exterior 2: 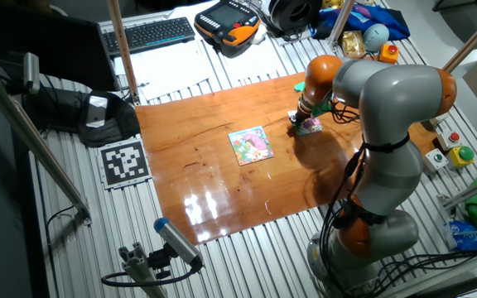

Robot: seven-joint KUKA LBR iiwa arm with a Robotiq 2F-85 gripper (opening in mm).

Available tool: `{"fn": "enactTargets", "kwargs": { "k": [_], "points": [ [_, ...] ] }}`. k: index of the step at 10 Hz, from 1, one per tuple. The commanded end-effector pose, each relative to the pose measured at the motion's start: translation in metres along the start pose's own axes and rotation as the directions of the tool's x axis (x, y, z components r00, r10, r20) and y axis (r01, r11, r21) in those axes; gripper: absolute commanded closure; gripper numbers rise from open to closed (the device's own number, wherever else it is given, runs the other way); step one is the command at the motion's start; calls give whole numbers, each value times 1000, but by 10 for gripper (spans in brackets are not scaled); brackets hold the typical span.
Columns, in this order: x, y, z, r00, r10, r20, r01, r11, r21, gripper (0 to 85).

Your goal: Assemble one piece of a puzzle

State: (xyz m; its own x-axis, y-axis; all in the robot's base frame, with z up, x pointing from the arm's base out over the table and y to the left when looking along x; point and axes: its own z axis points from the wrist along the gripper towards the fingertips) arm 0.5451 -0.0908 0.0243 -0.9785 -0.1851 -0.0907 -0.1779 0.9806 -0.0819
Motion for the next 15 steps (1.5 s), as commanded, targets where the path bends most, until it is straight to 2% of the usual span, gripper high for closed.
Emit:
{"fn": "enactTargets", "kwargs": {
  "k": [1,7,8,9,10,12,15],
  "points": [
    [0,-1,0,1000,-7,1,7,1000,8,850],
    [-1,-2,1,999,-37,9,37,999,14,850],
    [-1,-2,0,1000,-15,-1,15,1000,-2,850],
    [-1,-2,-2,1000,13,-21,-14,999,-38,850],
    [-2,-1,-6,999,16,-32,-17,999,-40,850],
    [-2,-2,-13,999,11,-36,-12,1000,-14,510],
    [3,-4,-14,999,-5,-46,5,1000,-7,510]
  ]
}}
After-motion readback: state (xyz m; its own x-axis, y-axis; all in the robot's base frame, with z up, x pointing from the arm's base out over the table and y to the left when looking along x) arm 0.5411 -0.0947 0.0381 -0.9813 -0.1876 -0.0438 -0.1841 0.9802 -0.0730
